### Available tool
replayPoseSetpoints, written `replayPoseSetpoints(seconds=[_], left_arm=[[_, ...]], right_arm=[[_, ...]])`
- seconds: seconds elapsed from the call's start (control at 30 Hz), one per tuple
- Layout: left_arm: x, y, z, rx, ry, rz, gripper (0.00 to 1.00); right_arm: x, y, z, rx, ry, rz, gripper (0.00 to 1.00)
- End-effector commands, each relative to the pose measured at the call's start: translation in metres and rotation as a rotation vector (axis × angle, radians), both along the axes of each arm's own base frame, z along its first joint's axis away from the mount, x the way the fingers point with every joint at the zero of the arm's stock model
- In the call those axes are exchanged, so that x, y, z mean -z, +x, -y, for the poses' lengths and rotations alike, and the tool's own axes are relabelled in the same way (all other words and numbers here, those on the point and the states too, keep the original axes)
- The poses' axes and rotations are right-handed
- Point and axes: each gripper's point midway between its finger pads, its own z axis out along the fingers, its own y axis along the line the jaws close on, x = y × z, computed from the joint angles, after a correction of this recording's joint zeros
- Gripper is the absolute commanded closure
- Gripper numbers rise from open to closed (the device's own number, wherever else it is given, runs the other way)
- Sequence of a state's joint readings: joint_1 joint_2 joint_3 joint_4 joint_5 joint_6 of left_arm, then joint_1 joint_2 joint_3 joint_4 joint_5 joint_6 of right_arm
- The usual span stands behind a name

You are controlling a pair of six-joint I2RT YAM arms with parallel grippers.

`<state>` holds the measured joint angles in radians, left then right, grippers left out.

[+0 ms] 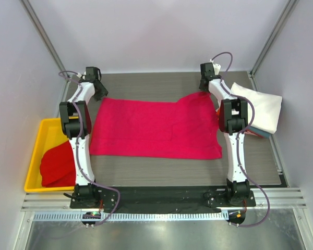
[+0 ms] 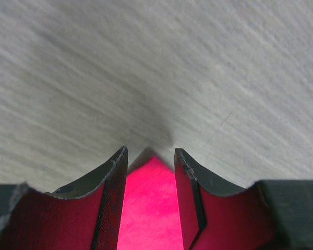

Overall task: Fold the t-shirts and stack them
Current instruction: Fold the tshirt

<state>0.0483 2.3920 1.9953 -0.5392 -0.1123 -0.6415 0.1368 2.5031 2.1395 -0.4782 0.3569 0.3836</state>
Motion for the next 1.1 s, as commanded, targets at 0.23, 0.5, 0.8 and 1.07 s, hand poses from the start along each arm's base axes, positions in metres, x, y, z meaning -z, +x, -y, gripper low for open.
replayPoseSetpoints(seconds=[0.23, 0.5, 0.8, 1.07], left_arm=[[0.010, -0.030, 0.016, 0.077, -0.019, -0.090, 0.67], [0.002, -0.027, 0.013, 0.070, -0.002, -0.072, 1.00], [-0.024, -0.027, 0.013, 0.051, 0.008, 0.013, 1.00], [-0.053, -0.041, 0.007, -0.008, 0.015, 0.118, 1.00]], right_arm=[[-0.017, 0.003, -0.010, -0.015, 0.026, 0.035, 0.99], [-0.029, 0.002, -0.009, -0.013, 0.038, 0.049, 0.99], [-0.080, -0.015, -0.008, -0.008, 0.052, 0.130, 0.99], [-0.126, -0.035, -0.014, -0.041, 0.090, 0.209, 0.99]])
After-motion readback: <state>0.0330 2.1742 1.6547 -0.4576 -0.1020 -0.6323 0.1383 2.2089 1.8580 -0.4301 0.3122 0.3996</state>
